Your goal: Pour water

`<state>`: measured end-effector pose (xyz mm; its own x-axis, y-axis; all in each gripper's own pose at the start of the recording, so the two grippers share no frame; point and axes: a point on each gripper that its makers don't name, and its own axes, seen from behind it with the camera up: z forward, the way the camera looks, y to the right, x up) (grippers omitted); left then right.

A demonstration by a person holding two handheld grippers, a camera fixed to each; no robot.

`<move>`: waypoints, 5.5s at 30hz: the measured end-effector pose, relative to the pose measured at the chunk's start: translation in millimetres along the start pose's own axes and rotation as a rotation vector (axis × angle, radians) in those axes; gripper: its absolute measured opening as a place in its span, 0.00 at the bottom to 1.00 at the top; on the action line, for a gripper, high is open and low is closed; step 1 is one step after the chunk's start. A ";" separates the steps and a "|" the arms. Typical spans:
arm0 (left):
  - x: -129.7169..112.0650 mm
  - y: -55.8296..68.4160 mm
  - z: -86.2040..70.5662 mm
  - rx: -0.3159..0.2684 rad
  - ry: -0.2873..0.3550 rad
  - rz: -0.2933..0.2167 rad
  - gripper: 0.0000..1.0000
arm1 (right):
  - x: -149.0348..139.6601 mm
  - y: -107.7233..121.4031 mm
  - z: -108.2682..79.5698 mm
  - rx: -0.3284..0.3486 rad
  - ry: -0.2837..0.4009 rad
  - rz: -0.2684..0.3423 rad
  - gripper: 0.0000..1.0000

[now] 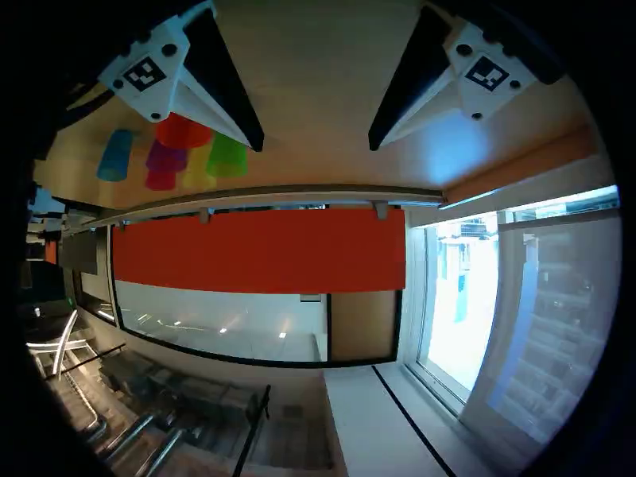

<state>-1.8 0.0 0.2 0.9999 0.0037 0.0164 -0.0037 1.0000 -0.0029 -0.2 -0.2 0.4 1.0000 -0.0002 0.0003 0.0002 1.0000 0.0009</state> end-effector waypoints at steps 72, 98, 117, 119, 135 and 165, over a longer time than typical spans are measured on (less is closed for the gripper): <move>211.0 60.3 57.5 -0.558 -0.057 0.032 0.98 | 189.1 -104.0 35.9 0.639 -0.088 -0.031 0.99; 176.0 72.0 72.2 -0.675 -0.158 0.084 0.98 | 142.2 -128.6 26.2 0.770 -0.227 -0.188 0.99; 104.4 81.4 93.3 -0.730 -0.303 0.185 0.98 | 76.0 -124.2 33.4 0.794 -0.355 -0.237 0.99; 96.7 83.6 96.0 -0.735 -0.319 0.190 0.98 | 67.6 -123.4 33.0 0.796 -0.364 -0.246 0.99; 36.0 102.1 111.7 -0.790 -0.446 0.269 0.98 | 3.5 -119.1 28.2 0.813 -0.462 -0.306 1.00; -35.2 121.5 133.7 -0.903 -0.603 0.330 0.98 | -56.1 -112.5 29.8 0.826 -0.560 -0.307 1.00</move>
<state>-39.6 121.8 133.0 0.7802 0.5120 0.3593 -0.0083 0.5829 -0.8125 -56.3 -112.7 30.1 0.8137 -0.4659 0.3476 0.0435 0.6451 0.7629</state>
